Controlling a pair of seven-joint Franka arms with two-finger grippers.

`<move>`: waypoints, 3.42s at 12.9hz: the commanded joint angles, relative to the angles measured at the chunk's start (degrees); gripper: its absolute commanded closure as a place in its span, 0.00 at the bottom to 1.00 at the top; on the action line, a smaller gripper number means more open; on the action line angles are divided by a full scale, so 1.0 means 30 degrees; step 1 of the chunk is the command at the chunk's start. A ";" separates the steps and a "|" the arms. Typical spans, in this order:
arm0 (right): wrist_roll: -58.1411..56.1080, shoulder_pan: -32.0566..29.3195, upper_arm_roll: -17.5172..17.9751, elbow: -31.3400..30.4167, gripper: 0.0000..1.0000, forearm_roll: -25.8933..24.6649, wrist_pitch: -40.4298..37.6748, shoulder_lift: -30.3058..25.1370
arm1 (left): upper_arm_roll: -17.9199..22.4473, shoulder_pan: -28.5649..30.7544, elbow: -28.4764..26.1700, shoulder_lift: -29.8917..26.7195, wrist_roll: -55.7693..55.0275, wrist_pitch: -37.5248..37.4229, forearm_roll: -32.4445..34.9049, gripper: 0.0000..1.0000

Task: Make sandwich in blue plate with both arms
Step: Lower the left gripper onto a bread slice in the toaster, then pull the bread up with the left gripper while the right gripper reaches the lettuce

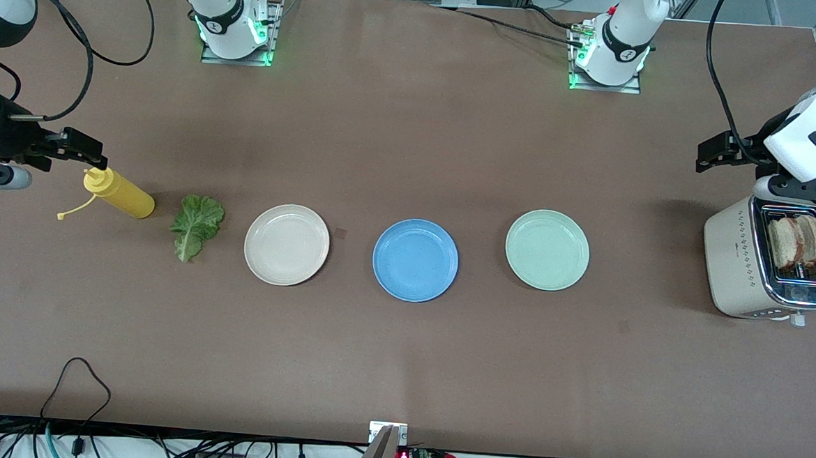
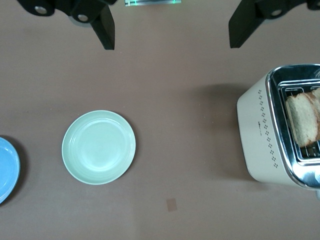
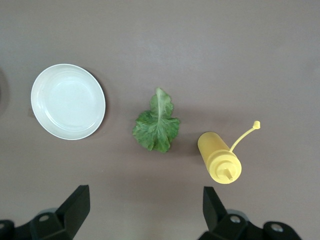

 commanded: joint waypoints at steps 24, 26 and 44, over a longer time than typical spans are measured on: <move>-0.0029 -0.0483 0.0207 0.0190 0.00 -0.0023 -0.0259 0.1330 | 0.0254 0.6429 -0.2079 0.5598 0.6222 0.7720 0.4619 0.33; 0.0001 -0.0483 0.0207 0.0189 0.00 -0.0023 -0.0202 0.1562 | 0.0225 0.6664 -0.2108 0.5833 0.6280 0.8016 0.4619 0.34; 0.2491 0.0807 0.0207 -0.6636 0.00 0.0094 1.3884 0.6862 | -0.2026 0.2953 0.6066 0.5453 0.6576 -0.4141 0.4356 0.99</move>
